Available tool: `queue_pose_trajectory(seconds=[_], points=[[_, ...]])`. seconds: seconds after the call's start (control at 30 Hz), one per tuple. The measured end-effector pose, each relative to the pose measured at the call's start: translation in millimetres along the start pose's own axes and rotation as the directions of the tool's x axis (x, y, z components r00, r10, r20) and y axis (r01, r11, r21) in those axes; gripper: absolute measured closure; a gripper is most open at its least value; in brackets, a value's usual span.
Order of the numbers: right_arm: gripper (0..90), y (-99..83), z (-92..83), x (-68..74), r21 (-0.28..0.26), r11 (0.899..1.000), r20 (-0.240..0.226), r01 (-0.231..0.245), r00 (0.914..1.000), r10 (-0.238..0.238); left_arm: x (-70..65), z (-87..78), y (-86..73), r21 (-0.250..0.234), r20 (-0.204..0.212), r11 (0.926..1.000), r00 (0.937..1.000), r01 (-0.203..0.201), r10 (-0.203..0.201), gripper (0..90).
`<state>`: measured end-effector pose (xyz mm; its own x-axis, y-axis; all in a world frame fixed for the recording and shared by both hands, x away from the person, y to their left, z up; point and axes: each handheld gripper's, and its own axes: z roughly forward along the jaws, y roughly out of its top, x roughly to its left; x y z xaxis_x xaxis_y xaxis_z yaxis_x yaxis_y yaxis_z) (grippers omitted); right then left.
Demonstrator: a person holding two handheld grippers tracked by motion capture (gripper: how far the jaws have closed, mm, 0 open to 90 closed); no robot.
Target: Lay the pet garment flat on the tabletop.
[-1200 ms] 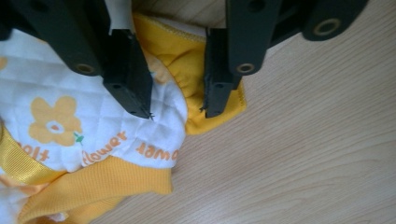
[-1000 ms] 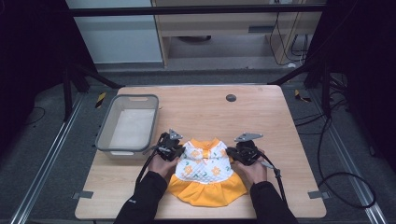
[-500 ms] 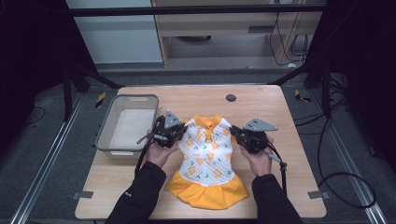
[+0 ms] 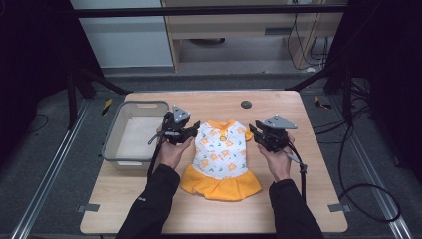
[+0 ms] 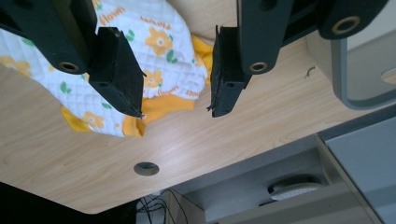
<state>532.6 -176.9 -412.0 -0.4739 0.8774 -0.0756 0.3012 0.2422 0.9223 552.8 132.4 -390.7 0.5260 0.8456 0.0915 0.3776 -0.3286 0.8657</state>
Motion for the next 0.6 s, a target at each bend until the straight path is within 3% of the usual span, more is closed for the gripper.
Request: queue_pose_trajectory(seconds=[0.13,0.3,0.37,0.5,0.6], points=[[71.2,-6.0,-5.7,4.6,0.02,1.0,-0.047,-0.004,0.9989,0.005,-7.1,-1.5,-13.0,0.026,0.053,0.9996,0.9985,-0.01,0.009,55.8],[73.8,-25.6,5.2,17.9,0.099,0.995,-0.108,0.009,0.9942,0.002,-23.8,20.1,-39.9,0.116,0.111,0.9922,0.9932,-0.047,0.034,59.4],[75.6,-35.6,11.7,22.4,0.134,0.991,-0.124,0.014,0.9923,0.003,-29.9,30.3,-50.6,0.154,0.117,0.9856,0.9918,-0.069,0.051,60.2],[77.9,-53.7,21.2,30.1,0.199,0.98,-0.158,0.013,0.9872,0.019,-37.0,43.2,-69.3,0.234,0.117,0.9644,0.9882,-0.124,0.099,62.9],[79.1,-66.0,26.3,34.3,0.246,0.969,-0.182,0.033,0.9832,0.012,-35.5,45.5,-80.3,0.27,0.123,0.9561,0.9889,-0.115,0.084,64.4]])
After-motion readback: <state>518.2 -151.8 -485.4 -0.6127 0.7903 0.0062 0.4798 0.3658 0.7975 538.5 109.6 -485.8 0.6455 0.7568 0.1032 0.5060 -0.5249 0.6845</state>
